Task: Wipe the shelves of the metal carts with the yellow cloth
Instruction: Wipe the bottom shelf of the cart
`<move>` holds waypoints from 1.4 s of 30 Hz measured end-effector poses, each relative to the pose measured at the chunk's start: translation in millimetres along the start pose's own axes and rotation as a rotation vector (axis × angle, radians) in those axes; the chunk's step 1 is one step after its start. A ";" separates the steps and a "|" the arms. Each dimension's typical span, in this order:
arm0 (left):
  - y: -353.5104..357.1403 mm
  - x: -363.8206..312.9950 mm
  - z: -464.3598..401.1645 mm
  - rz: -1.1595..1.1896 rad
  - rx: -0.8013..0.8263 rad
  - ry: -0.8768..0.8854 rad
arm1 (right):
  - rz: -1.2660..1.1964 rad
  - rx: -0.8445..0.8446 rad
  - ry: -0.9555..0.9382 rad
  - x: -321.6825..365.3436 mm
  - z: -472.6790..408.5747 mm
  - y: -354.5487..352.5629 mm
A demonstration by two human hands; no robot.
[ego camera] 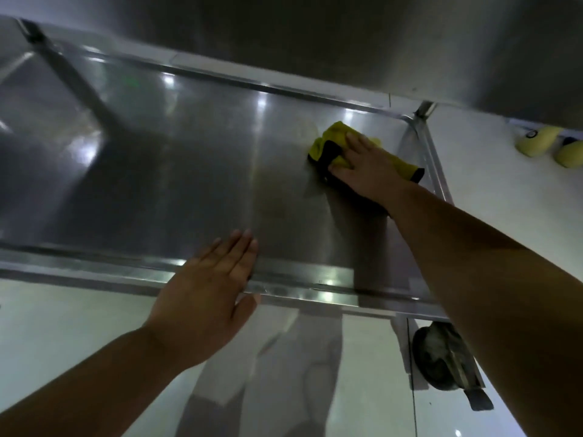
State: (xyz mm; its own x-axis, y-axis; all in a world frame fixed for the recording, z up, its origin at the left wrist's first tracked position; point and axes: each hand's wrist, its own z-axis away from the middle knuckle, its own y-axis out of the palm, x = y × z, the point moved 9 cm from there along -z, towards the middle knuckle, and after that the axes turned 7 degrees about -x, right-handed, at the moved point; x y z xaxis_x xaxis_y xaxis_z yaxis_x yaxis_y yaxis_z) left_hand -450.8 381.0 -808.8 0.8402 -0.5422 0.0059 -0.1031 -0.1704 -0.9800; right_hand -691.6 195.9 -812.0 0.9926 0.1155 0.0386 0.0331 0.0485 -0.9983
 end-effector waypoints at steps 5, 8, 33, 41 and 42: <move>-3.2 1.5 -1.0 -0.056 -0.010 0.020 | 0.010 -0.029 -0.059 32.6 30.5 4.2; -4.3 -0.5 2.0 -0.058 0.010 0.011 | 0.009 -0.023 -0.157 63.5 74.6 7.9; 0.5 -1.4 10.8 0.005 -0.028 -0.027 | 0.035 -0.001 -0.143 54.2 -15.4 12.4; -4.3 7.7 1.0 -0.030 -0.012 0.097 | -0.002 -0.031 -0.145 84.8 9.5 8.1; -0.9 9.2 0.7 -0.013 0.001 0.112 | 0.000 -0.040 -0.174 91.3 24.8 7.0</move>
State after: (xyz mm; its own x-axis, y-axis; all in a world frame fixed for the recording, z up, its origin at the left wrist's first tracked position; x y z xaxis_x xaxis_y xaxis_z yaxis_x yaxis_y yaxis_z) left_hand -442.6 376.8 -808.0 0.7768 -0.6284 0.0410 -0.0919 -0.1776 -0.9798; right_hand -603.7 231.4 -814.4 0.9573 0.2861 0.0417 0.0407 0.0095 -0.9991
